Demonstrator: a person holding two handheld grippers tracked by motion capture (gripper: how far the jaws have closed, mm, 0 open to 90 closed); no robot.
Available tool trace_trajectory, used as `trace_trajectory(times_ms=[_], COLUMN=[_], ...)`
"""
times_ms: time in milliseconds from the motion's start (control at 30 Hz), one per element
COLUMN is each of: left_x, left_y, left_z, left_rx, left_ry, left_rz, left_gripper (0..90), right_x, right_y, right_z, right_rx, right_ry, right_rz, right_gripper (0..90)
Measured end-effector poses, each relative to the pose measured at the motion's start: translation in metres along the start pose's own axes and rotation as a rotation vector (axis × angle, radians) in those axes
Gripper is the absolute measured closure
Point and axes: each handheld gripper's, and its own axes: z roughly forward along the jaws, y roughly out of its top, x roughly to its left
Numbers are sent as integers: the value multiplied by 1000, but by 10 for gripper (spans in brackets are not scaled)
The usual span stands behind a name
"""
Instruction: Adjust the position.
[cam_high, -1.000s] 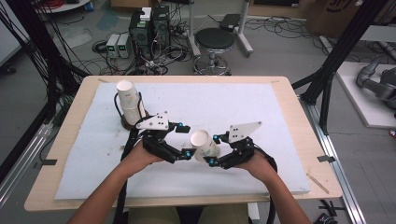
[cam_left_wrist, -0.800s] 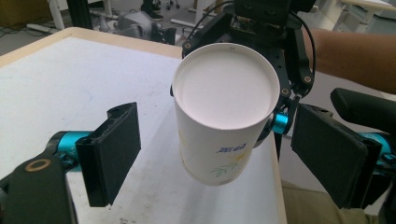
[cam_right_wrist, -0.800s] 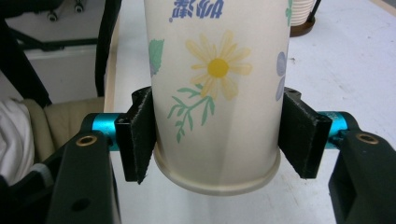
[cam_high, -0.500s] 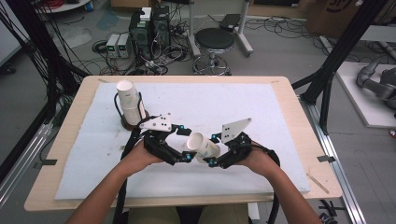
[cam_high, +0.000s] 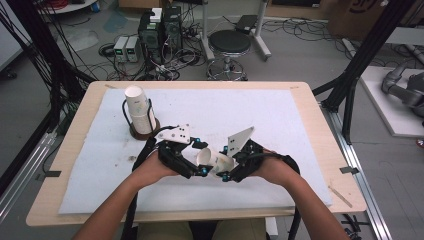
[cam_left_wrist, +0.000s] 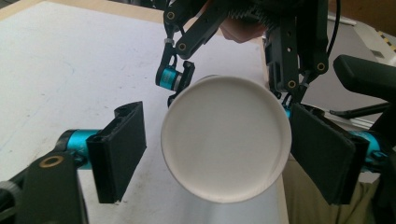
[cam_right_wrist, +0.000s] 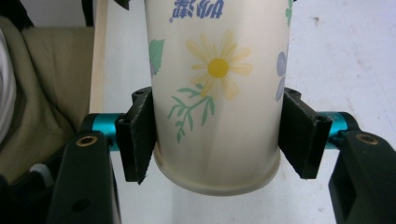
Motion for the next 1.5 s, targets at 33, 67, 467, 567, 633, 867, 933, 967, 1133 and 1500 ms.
trace_trajectory(times_ms=[33, 67, 467, 567, 633, 867, 933, 967, 1133, 1500], left_x=[0, 0, 0, 0, 0, 4, 5, 6, 8, 7], left_y=[0, 0, -3, -3, -3, -6, -8, -9, -14, -21], left_z=[0, 0, 6, 7, 6, -3, -6, -8, -16, -18], left_rx=[5, 12, 93, 97, 87, 18, -11, -32, -111, -167], left_ry=[-1, -6, -40, -42, -38, -24, -26, -26, -29, -23], left_rz=[1, 4, 37, 42, 43, 18, 9, 2, -25, -23], left_gripper=[214, 226, 368, 372, 373, 374, 374, 374, 372, 372], right_x=[1, 1, 3, 3, 3, -1, -3, -4, -2, 15], right_y=[1, 2, 8, 8, 8, 3, -2, -3, -16, -60], right_z=[1, 1, 9, 10, 10, -6, -13, -15, -27, -30], right_rx=[16, 28, 127, 136, 132, -41, -99, -120, -253, -467], right_ry=[1, 3, 30, 38, 32, 32, 25, 22, 3, -118], right_rz=[-5, -9, -37, -38, -41, 45, 75, 86, 142, 240], right_gripper=[356, 356, 361, 355, 308, 209, 209, 209, 208, 202])
